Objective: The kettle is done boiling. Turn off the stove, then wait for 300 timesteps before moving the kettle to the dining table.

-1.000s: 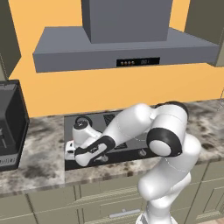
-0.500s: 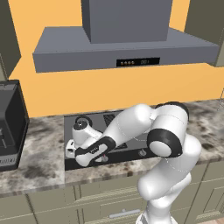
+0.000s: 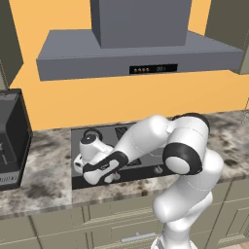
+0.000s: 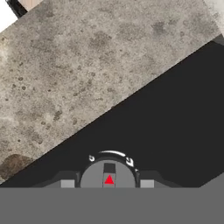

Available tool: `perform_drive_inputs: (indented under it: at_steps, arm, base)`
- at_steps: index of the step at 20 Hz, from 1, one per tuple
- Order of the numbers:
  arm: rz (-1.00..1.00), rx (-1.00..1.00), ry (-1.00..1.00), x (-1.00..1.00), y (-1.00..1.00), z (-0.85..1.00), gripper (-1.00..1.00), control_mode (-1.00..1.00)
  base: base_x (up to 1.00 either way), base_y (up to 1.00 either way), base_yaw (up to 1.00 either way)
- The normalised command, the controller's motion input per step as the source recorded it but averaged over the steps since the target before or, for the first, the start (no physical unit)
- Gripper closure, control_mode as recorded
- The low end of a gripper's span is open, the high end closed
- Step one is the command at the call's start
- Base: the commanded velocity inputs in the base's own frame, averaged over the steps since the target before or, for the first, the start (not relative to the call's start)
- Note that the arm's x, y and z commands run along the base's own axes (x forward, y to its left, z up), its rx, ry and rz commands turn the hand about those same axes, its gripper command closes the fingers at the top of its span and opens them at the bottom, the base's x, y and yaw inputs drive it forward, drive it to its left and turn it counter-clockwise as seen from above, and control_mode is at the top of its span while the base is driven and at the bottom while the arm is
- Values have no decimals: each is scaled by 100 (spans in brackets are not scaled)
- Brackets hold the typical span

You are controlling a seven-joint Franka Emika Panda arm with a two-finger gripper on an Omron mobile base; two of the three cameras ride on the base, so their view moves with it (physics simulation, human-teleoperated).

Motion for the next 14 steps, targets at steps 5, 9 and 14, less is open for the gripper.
perform_drive_inputs:
  at_steps: [5, 9, 14]
  arm:
    - [-25, 4, 0, -3, 0, -5, 100, -100]
    - [-26, 4, 0, -8, 0, -6, 100, -100]
    - [-26, 3, 0, -12, 0, -9, 100, -100]
  base:
    - [0, 0, 0]
    - [0, 0, 0]
    - [0, 0, 0]
